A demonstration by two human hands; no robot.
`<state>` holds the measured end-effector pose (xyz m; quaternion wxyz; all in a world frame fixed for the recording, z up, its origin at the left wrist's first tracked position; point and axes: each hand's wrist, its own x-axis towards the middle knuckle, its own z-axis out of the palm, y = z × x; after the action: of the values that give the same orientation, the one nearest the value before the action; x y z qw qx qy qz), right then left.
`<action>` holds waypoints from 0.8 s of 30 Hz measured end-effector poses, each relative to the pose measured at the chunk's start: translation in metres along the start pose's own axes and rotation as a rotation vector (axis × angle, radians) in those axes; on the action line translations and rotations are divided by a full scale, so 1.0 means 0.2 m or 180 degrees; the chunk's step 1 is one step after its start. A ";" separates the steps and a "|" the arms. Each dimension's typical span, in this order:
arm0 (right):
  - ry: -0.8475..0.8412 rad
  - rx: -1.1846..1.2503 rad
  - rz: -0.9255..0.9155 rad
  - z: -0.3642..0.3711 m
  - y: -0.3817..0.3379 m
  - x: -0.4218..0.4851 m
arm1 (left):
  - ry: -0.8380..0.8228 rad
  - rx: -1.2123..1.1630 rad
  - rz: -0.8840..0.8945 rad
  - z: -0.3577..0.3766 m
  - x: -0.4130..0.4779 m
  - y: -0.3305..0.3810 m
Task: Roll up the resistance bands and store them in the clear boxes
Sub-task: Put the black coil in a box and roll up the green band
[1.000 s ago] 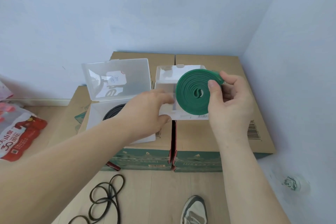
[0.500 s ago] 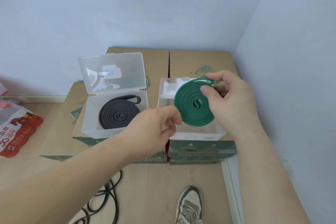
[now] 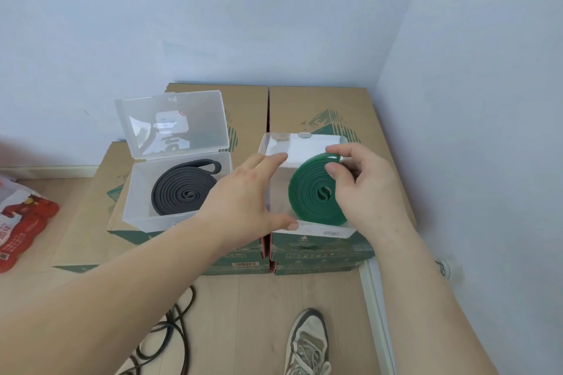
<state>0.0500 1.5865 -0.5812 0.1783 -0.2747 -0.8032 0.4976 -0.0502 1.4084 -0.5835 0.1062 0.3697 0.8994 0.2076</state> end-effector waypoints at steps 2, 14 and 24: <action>0.0158 0.0003 -0.0045 0.00 0.00 0.01 | 0.0074 -0.0037 -0.0181 0.02 0.01 0.01; 0.0424 -0.0127 -0.0108 0.05 0.00 0.07 | 0.0251 0.0250 -0.0083 0.07 0.07 0.03; 0.0127 -0.0485 0.0081 0.07 -0.03 0.10 | 0.0230 0.0222 -0.0038 0.09 0.07 0.05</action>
<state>0.0258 1.5873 -0.5822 0.1665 -0.3075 -0.8315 0.4317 -0.0488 1.4297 -0.5954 0.0620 0.3601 0.9115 0.1887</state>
